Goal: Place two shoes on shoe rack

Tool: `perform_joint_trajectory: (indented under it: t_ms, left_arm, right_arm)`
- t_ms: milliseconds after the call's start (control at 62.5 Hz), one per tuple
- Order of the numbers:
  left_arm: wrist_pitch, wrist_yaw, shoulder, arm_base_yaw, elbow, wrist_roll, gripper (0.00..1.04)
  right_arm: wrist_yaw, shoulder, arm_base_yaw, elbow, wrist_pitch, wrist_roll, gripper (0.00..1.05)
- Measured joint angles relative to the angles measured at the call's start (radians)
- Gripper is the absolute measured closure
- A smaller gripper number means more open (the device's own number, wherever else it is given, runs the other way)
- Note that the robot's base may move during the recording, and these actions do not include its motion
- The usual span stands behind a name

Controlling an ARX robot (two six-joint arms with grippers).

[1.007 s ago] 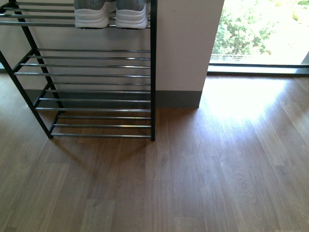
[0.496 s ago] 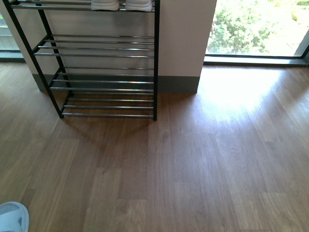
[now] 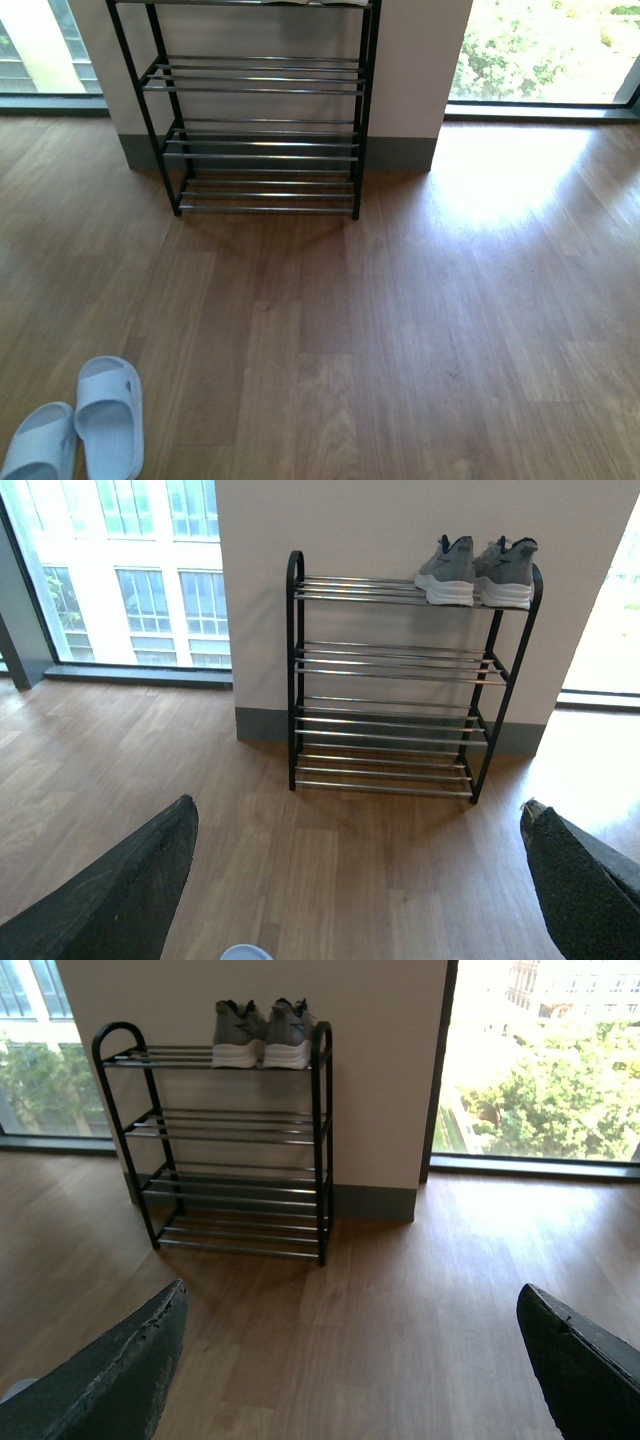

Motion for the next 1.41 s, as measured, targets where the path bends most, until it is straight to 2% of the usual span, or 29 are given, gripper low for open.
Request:
perform_joint_trajectory:
  t_ms: [1407]
  left_arm:
    - [0.0,-0.003,0.0,0.0,0.0,0.0,0.09]
  right_arm:
    - [-0.006,-0.001,0.0,0.0,-0.001,0.0,0.09]
